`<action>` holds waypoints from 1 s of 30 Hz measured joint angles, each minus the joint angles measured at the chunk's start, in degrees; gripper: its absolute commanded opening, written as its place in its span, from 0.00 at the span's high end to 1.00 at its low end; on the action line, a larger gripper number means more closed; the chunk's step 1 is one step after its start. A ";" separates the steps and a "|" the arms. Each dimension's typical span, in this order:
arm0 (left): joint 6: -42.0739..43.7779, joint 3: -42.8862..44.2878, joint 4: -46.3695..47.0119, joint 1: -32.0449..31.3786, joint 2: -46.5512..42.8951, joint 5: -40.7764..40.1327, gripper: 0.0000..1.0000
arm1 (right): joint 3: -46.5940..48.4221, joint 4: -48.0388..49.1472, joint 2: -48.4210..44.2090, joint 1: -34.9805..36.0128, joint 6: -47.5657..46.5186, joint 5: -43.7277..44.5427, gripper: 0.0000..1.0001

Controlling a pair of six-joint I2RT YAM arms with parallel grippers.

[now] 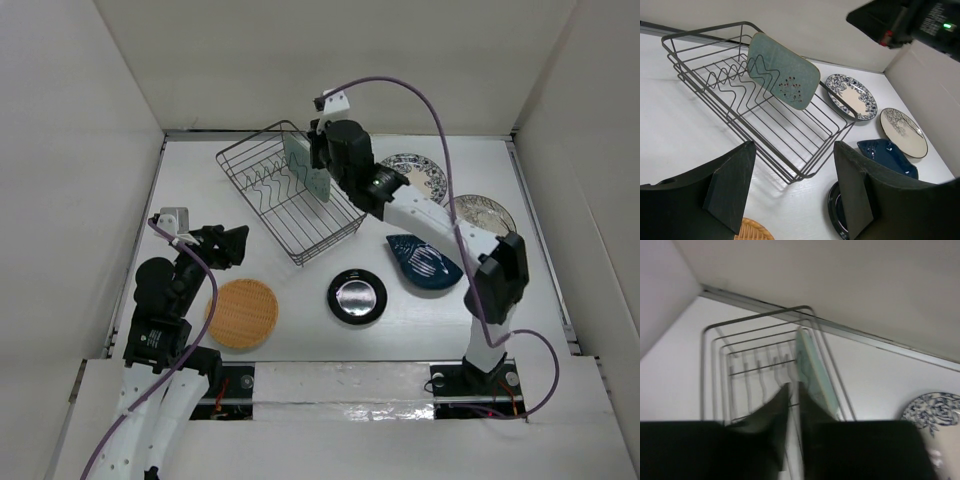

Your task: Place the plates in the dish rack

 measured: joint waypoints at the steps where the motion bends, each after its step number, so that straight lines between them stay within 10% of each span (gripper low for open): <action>1: 0.00 0.00 0.00 0.00 0.02 -0.02 0.41 | -3.52 1.20 -3.02 0.96 0.55 -1.31 1.00; 7: 0.09 0.02 -0.09 0.00 0.00 -0.66 0.71 | -28.50 11.23 -16.68 10.56 7.23 -12.11 0.98; 12: 0.26 0.00 -0.17 0.00 0.00 -1.11 0.88 | -46.36 17.14 -17.49 20.55 17.90 -17.84 0.50; 15: 0.26 0.00 -0.17 0.00 0.00 -1.16 0.88 | -53.48 18.47 -16.90 23.87 25.92 -17.68 0.40; 26: 0.26 0.00 -0.17 0.00 -0.04 -1.46 0.80 | -57.11 32.96 -3.21 24.48 47.04 -17.99 0.42; 30: 0.28 0.00 -0.17 0.00 -0.15 -1.46 0.75 | -56.74 37.86 0.13 24.48 51.30 -18.67 0.58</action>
